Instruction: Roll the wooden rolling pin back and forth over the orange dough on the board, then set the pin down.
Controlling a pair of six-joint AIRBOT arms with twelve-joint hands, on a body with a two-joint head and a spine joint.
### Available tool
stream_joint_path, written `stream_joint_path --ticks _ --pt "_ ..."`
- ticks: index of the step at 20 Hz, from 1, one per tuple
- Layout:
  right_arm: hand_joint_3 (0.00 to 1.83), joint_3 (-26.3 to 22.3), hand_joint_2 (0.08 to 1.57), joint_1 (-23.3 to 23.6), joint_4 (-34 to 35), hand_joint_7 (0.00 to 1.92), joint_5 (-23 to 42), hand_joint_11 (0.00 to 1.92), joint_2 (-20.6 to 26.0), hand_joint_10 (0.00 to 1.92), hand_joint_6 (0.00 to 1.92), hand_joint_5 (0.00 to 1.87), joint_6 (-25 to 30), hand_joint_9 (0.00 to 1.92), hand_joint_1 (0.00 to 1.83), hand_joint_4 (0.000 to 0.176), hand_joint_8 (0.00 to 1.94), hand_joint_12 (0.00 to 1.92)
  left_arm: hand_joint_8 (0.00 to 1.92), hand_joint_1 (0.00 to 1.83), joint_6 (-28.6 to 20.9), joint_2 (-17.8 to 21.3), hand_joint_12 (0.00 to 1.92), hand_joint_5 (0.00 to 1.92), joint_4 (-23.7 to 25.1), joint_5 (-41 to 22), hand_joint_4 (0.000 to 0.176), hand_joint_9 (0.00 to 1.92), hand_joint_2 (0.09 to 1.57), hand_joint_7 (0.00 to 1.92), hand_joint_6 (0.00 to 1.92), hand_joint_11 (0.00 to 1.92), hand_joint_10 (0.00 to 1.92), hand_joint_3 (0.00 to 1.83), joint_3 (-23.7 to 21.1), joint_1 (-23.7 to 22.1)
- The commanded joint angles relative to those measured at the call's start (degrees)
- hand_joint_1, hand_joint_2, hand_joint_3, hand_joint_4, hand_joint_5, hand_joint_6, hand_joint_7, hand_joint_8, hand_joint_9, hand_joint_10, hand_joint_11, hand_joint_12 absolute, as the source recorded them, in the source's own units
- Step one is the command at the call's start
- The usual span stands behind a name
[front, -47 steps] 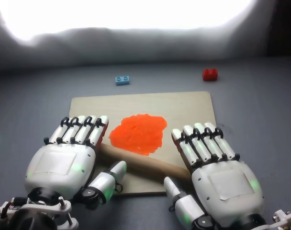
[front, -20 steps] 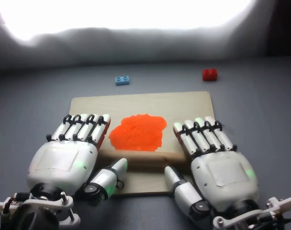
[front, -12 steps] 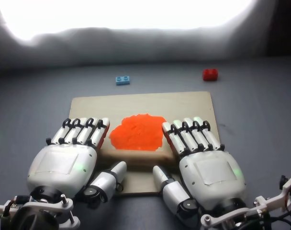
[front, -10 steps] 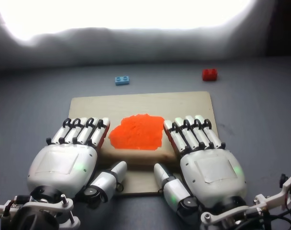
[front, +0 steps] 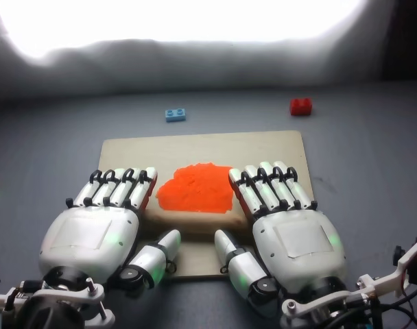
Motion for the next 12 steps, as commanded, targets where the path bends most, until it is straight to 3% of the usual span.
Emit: stream_joint_path --ticks 1,4,7,12 --pt "0.01 0.07 1.5 0.59 -3.93 0.06 4.08 0.0 -0.09 0.01 0.0 0.09 0.5 0.02 0.0 0.0 0.0 0.0 0.0 0.0 -0.13 0.03 0.22 0.01 3.51 -5.56 0.0 0.06 1.47 0.06 0.0 0.0 0.0 0.0 0.2 0.06" --pt "0.01 0.07 1.49 0.49 -3.93 0.06 3.94 0.0 -0.04 0.01 0.0 0.09 0.73 0.03 0.0 0.0 0.0 0.0 0.0 0.0 -1.0 -0.2 0.17 0.01 3.51 -5.56 0.0 0.04 1.47 0.04 0.0 0.0 0.0 0.0 0.47 0.28" --pt "0.01 0.07 1.49 0.08 -3.93 0.06 3.76 0.0 0.01 0.01 0.0 0.08 0.76 0.03 0.0 0.0 0.0 0.0 0.01 0.0 -2.34 -0.56 0.26 0.05 3.87 -5.56 0.0 0.07 1.47 0.08 0.01 0.0 0.01 0.0 0.82 0.36" --pt "0.01 0.36 1.5 0.11 -3.94 0.05 3.31 0.0 0.15 0.01 0.01 0.08 1.11 0.02 0.0 0.0 0.01 0.0 0.0 0.0 -4.35 -1.47 0.17 0.02 5.93 -5.99 0.0 0.04 1.47 0.06 0.0 0.0 0.0 0.0 1.66 0.75"
